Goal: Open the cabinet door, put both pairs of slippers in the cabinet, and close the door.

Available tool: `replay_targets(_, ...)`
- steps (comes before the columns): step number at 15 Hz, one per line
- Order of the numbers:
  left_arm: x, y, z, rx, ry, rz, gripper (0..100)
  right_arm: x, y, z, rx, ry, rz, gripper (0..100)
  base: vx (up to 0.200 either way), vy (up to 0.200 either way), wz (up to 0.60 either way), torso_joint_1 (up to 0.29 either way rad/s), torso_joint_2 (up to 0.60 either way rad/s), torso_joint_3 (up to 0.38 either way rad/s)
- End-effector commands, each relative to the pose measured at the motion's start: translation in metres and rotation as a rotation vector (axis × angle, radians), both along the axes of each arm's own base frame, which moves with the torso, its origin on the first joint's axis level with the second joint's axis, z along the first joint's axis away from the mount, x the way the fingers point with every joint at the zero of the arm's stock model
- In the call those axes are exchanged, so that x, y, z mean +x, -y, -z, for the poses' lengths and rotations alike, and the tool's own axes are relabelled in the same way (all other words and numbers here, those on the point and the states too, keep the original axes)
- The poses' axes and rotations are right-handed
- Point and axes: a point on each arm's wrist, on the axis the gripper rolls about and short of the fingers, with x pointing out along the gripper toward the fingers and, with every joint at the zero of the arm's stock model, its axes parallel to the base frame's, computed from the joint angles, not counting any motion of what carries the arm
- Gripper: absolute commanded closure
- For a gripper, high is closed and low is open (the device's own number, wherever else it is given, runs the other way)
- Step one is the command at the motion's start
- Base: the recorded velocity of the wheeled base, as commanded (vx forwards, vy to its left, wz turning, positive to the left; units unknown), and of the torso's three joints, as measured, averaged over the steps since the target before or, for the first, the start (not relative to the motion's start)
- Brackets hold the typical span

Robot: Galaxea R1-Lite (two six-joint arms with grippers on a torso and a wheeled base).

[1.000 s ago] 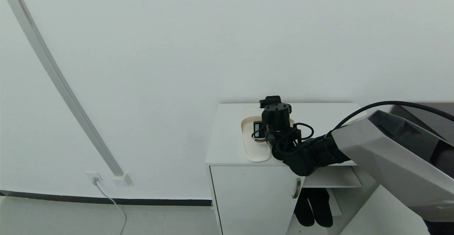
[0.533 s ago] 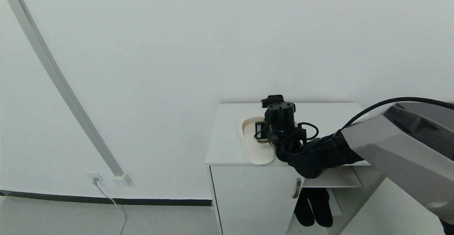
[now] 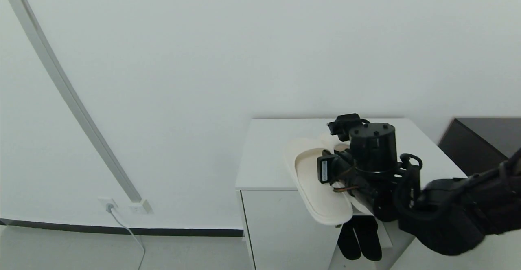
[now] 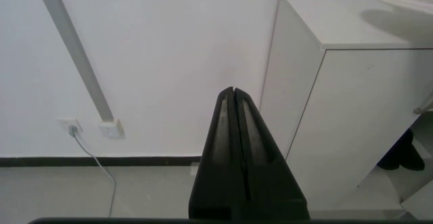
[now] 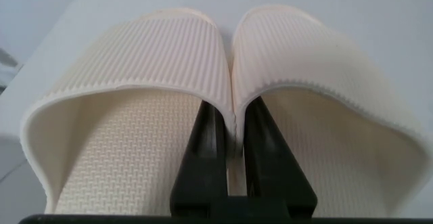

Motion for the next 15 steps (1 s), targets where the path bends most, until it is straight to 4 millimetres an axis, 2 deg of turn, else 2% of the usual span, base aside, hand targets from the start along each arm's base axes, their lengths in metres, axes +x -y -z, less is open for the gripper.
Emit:
replay_targets(1,0.0001,0.0,0.0,0.0,-0.001,-0.002,100,-0.0408,0.0135,-0.0166,0.03,0.018,-0.057,100,0.0,0.0,0.0,0.0,0.0,0.0)
replay_targets(5,0.0001,0.0,0.0,-0.003,-0.001,0.0,100,-0.0389,0.0113,-0.0093,0.072,-0.015,-0.045,100,0.0,0.0,0.0,0.0,0.0,0.0)
replay_targets(8,0.0,0.0,-0.0005,-0.002,0.0,-0.002,100,-0.0394,0.0104,-0.014,0.08,-0.003,-0.05,100,0.0,0.0,0.0,0.0,0.0,0.0)
replay_targets(15,0.0,0.0002,-0.0005,-0.002,0.0,0.009,100,-0.0428,0.0094,-0.016,0.082,0.003,-0.055,100,-0.2,0.0,0.0,0.006,0.0,0.002)
